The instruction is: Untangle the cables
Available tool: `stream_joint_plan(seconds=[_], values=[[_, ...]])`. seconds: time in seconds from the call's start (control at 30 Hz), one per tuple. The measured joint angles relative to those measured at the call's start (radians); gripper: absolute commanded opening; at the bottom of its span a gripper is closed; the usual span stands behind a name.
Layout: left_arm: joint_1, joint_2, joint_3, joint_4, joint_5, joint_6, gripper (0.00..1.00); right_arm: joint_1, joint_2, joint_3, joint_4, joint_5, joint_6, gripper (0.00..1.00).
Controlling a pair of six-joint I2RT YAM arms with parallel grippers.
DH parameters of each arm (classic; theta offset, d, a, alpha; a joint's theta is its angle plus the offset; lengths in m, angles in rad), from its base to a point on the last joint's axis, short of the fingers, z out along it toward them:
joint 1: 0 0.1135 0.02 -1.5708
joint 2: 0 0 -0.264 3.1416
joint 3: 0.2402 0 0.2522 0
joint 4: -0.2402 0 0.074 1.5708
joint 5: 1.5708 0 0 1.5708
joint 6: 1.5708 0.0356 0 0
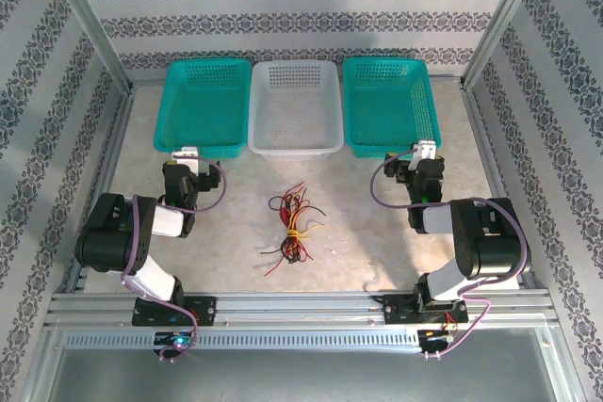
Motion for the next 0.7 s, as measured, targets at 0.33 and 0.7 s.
stream_joint_plan(seconds=[0.33, 0.7], values=[[0.004, 0.000, 0.000, 0.000, -0.030, -0.004, 0.99, 0.000, 0.000, 0.000, 0.000, 0.000, 0.000, 0.98], [0.004, 0.000, 0.000, 0.000, -0.030, -0.005, 0.99, 0.000, 0.000, 0.000, 0.000, 0.000, 0.000, 0.99]])
